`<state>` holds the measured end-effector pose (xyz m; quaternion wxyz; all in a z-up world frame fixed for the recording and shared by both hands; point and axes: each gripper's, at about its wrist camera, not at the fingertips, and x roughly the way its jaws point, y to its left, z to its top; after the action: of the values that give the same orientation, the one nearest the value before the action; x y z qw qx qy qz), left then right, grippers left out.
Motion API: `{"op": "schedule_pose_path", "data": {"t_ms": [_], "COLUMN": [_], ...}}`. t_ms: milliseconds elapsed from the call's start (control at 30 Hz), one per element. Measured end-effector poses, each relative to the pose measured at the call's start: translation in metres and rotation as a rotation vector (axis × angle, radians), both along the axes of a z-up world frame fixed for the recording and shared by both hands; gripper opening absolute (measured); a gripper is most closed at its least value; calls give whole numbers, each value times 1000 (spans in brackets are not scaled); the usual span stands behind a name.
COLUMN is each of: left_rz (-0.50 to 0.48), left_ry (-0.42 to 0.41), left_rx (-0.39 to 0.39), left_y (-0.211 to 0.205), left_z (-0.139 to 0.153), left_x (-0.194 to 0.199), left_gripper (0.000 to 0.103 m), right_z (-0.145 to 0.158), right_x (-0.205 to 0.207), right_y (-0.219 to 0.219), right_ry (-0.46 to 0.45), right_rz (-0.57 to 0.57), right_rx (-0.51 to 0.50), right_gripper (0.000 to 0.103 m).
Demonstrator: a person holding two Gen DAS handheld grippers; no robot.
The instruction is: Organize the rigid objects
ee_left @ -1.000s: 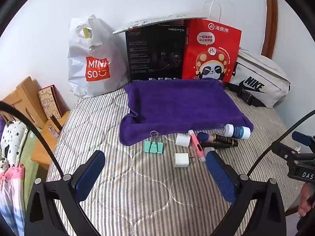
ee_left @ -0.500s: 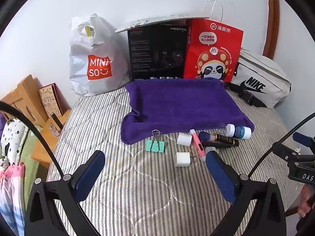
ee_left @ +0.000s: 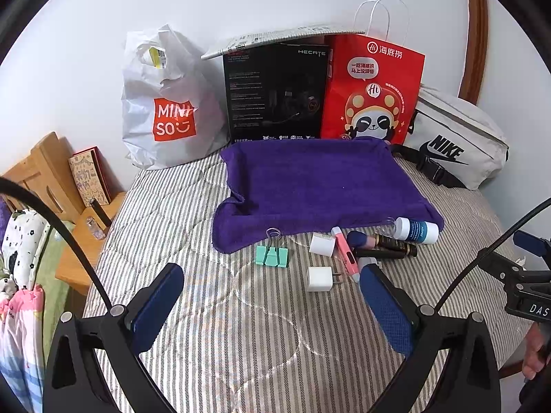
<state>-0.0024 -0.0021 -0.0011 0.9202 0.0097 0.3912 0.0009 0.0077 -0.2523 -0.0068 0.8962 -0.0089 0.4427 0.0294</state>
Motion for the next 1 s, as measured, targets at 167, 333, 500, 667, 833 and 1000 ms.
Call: {"op": "schedule_pose_path", "data": {"t_ms": [167,333,500,667,833,1000], "left_rz": [1,-1,-3,-5,-5,-5], "left_ry": [0,0,1,1,4,4], "left_rx": [2,1,0,2,7,7], "left_y": [0,-1,0,-1,-3,-3], "left_z": [0,0,1,1,0,0], "left_x": [0,0,-1,-1,-2,-2], "left_gripper": [103,103,103,103,103,103], "right_z": [1,1,3,3,3,3], "right_x": [0,0,1,1,2,1], "right_y": [0,0,-1,0,-1,-1], "right_ry": [0,0,2,2,2,-1], "right_rz": [1,1,-1,0,-1,-1], "right_rx": [0,-1,-7,-9,-10,-10], "right_gripper": [103,103,103,103,103,103]}}
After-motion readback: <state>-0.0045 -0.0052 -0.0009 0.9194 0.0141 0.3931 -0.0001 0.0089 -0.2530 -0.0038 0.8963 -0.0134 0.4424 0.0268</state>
